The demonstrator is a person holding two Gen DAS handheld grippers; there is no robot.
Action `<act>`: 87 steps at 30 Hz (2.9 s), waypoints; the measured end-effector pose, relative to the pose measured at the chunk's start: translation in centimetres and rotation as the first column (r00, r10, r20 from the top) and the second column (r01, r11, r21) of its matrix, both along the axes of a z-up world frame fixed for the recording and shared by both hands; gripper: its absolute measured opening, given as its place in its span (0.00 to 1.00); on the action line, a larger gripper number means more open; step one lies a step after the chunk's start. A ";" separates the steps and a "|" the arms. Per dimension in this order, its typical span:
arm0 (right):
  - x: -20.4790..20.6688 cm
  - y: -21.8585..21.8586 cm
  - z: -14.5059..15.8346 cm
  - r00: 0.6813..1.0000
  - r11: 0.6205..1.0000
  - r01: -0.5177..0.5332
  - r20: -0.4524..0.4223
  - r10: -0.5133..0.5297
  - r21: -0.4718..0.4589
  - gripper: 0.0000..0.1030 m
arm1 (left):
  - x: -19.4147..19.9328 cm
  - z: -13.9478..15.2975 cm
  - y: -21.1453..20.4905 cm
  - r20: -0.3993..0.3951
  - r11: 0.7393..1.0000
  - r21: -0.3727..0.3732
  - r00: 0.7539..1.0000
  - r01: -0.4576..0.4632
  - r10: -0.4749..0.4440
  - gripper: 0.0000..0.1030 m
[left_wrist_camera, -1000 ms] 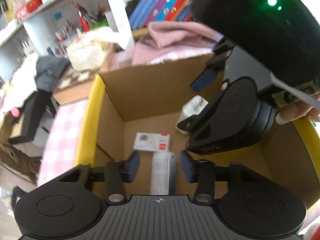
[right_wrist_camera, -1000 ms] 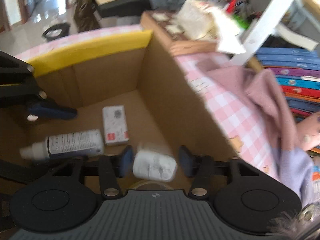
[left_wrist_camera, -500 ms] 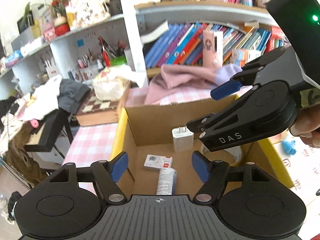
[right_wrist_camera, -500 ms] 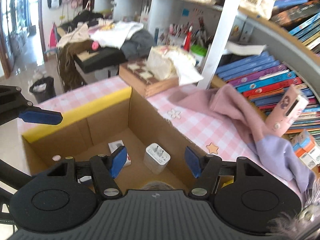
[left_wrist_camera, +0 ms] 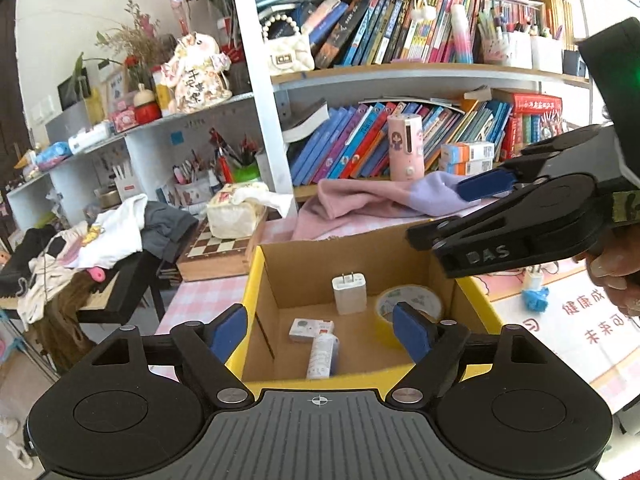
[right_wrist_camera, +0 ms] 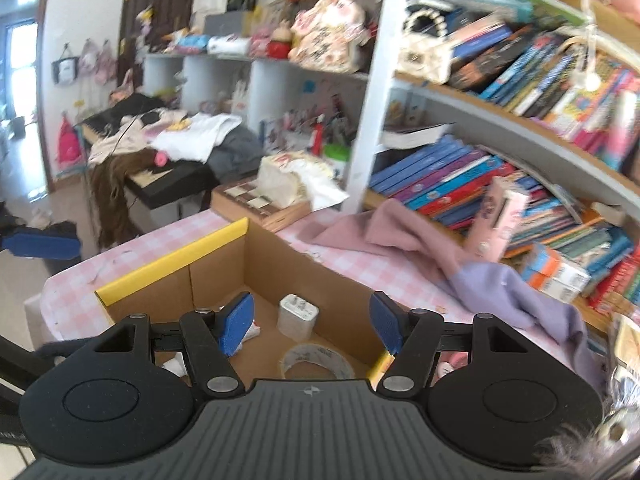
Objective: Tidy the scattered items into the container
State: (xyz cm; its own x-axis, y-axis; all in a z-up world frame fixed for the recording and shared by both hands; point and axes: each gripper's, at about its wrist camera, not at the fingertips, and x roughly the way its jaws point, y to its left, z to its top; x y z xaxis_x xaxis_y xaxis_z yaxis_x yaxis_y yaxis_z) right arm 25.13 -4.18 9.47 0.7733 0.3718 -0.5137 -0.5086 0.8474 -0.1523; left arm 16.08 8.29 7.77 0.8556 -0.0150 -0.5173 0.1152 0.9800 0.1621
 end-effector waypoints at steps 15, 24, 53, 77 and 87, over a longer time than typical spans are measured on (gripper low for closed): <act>-10.9 -3.6 -0.4 0.995 0.994 0.095 0.016 -0.096 0.050 0.63 | -7.9 -0.5 -0.3 0.038 0.999 -0.021 0.999 -0.036 0.037 0.84; -15.7 -4.3 -2.4 0.990 0.989 0.141 0.015 -0.142 0.040 0.66 | -10.9 -2.1 -0.9 0.006 0.997 -0.047 0.998 -0.064 0.064 0.85; -20.5 -6.9 -8.1 0.949 0.963 0.262 -0.164 -0.268 -0.059 0.83 | -13.1 -6.8 -3.9 -0.156 0.998 -0.056 0.988 -0.032 0.023 0.90; -20.4 -12.6 -9.2 0.885 0.911 0.400 -0.215 -0.413 -0.102 0.86 | -11.5 -8.6 -9.2 -0.270 0.992 -0.084 0.956 0.091 -0.110 0.90; -20.7 -16.0 -9.5 0.853 0.883 0.458 -0.228 -0.469 -0.103 0.86 | -10.9 -9.0 -13.1 -0.287 0.979 -0.085 0.937 0.185 -0.202 0.90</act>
